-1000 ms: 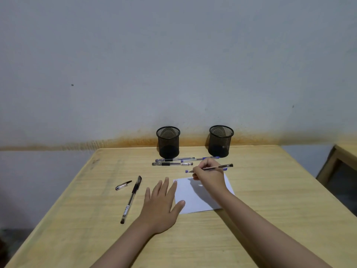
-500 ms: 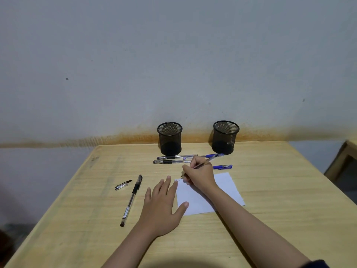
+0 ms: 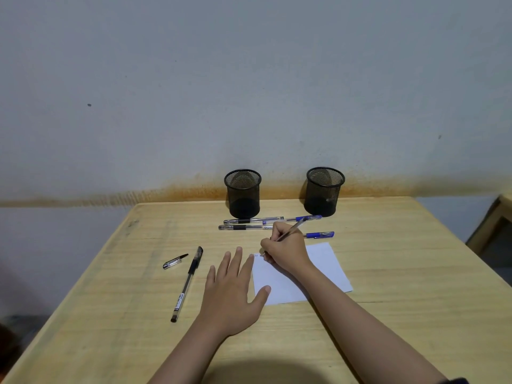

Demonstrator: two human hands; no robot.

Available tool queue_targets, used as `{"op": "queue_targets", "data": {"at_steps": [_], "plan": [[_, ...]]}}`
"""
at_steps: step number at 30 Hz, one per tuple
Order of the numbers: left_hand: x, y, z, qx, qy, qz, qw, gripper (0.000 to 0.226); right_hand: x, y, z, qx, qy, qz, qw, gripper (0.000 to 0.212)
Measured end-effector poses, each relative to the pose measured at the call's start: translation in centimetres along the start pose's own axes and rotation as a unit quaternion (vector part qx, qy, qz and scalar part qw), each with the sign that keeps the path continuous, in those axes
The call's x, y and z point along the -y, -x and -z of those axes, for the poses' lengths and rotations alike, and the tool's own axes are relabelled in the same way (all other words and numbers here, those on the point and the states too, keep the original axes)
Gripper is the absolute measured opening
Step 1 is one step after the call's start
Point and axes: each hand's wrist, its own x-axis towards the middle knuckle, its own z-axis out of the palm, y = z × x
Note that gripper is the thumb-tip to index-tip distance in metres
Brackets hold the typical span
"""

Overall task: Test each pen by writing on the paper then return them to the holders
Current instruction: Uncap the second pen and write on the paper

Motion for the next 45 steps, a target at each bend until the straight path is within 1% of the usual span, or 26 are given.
{"op": "queue_targets", "data": {"at_steps": [9,13,16,20,24,27,32,40,45], "plan": [[0.04,0.03,-0.08,0.002,0.001,0.001,1.000,0.083,-0.06,0.02,-0.06,-0.031,-0.018,-0.017,0.999,0.023],[0.06,-0.01,-0.10,0.004,0.000,0.001,1.000,0.083,0.07,0.11,-0.17,-0.023,-0.012,-0.017,1.000,0.028],[0.08,-0.10,-0.16,0.003,-0.002,0.002,1.000,0.082,0.05,-0.01,-0.24,-0.034,-0.010,-0.019,0.999,0.028],[0.09,-0.09,-0.23,0.001,0.000,0.001,1.000,0.081,-0.11,-0.05,-0.26,-0.027,0.000,-0.016,1.000,0.028],[0.08,-0.14,-0.15,0.003,-0.003,0.003,1.000,0.081,-0.16,-0.06,-0.22,-0.048,0.000,-0.010,0.999,0.029],[0.12,-0.15,-0.25,0.002,-0.003,0.002,1.000,0.082,-0.19,-0.03,-0.26,-0.044,0.000,-0.011,0.999,0.031],[0.17,-0.06,-0.26,0.001,-0.004,0.002,1.000,0.082,-0.49,-0.14,-0.30,-0.056,0.005,-0.015,0.998,0.026],[0.10,-0.12,-0.14,0.004,-0.005,0.003,1.000,0.084,-0.69,-0.25,-0.32,-0.066,0.007,-0.010,0.998,0.033],[-0.01,-0.16,-0.07,0.006,-0.005,0.004,1.000,0.086,-0.67,-0.30,-0.35,-0.077,0.009,-0.015,0.997,0.032]]}}
